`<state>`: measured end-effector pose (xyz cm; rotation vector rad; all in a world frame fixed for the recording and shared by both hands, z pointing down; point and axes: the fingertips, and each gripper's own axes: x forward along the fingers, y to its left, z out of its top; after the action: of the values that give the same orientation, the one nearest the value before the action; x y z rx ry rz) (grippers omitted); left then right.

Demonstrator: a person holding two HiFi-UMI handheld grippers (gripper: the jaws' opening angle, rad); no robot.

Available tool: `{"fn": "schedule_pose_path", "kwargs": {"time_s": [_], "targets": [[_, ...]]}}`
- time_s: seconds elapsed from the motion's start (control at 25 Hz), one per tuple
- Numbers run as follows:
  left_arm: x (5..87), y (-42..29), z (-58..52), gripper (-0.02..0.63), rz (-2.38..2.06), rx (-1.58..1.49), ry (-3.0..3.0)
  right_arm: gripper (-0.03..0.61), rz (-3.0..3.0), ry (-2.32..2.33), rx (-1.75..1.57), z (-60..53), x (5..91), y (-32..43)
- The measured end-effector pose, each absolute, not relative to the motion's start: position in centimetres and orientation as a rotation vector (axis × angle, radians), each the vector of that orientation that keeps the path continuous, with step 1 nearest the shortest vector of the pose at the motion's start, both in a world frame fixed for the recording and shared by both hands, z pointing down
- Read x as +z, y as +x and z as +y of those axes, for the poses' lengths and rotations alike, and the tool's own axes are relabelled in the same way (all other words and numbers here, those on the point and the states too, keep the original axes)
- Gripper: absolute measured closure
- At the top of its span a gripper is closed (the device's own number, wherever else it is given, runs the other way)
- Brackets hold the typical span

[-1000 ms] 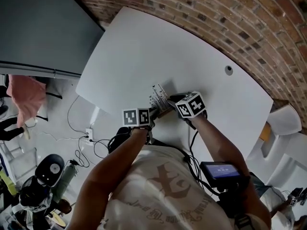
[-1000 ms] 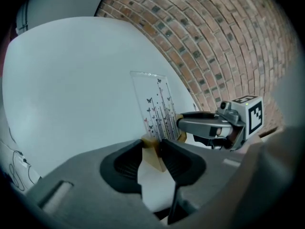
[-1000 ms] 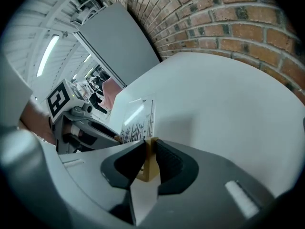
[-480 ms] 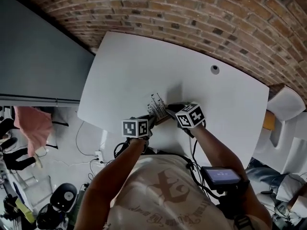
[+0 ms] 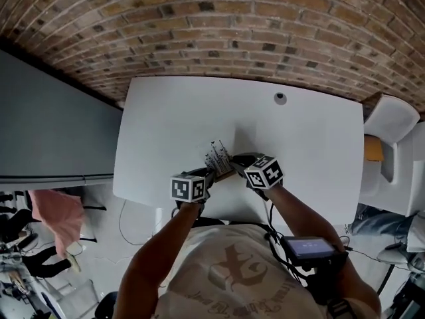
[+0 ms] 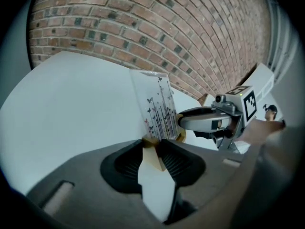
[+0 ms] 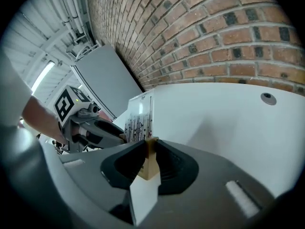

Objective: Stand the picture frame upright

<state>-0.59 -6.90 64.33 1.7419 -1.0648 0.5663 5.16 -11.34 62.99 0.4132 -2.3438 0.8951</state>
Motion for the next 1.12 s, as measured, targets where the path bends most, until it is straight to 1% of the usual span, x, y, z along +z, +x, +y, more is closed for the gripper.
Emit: {"fn": "schedule_pose_path", "kwargs": {"time_s": [0.56,1.12], "targets": [[63.7,-0.2,-12.3,0.486,-0.836,0.74,2.053,0.492,-2.357,0.642,0.954,-14.0,62.3,6.5],[63.6,-3.6,-20.0,0.486,-0.763,0.844,2.238,0.494,-2.399,0.756,0.917,-20.4,61.9,3.3]]}}
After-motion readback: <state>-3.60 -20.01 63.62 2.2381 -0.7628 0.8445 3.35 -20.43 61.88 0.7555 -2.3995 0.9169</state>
